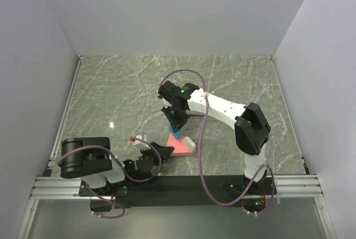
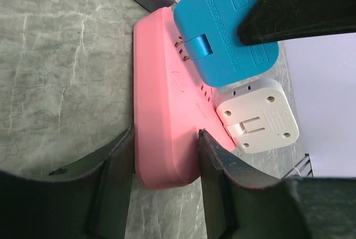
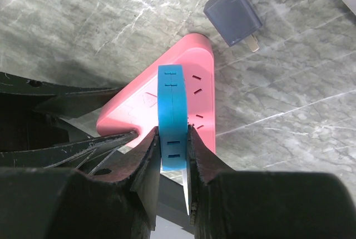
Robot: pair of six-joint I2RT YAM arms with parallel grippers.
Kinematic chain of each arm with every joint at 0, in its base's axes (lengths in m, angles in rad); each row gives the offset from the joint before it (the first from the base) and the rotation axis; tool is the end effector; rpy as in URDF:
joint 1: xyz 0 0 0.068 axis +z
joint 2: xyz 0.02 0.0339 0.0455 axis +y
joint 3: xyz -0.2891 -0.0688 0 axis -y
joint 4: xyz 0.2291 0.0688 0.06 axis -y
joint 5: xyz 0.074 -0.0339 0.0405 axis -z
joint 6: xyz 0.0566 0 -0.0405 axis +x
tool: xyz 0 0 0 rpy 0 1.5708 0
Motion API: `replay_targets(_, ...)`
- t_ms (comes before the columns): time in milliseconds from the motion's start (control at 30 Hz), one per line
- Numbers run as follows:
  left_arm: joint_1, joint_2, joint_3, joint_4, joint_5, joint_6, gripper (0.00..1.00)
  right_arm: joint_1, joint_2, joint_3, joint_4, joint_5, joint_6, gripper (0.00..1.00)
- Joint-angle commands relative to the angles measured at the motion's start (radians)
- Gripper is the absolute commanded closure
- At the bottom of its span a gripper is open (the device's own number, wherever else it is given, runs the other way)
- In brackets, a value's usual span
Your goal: Insert the plug
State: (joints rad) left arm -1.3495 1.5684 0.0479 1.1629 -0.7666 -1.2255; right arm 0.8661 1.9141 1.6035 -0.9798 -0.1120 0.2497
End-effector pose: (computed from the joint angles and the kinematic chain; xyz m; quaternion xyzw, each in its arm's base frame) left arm 0.0818 -0.1848 0.1366 -0.1656 0.7737 -0.4217 0.4428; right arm 0.2477 0.3011 0.2477 -0.3073 0.9397 0.1209 0.0890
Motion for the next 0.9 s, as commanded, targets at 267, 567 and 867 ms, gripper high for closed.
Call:
replay_targets(267, -0.027, 0.088, -0.145, 0.032, 0.076, 0.004, 0.93, -0.032, -0.02, -0.06, 0.043, 0.227, -0.007, 1.0)
replay_targets(567, -0.028, 0.17, -0.161, 0.124, 0.085, -0.017, 1.0, -0.053, -0.026, -0.076, 0.047, 0.247, -0.007, 1.0)
replay_targets(867, -0.027, 0.148, -0.157, 0.126, 0.089, 0.008, 1.0, -0.072, -0.047, -0.106, 0.044, 0.284, -0.006, 1.0)
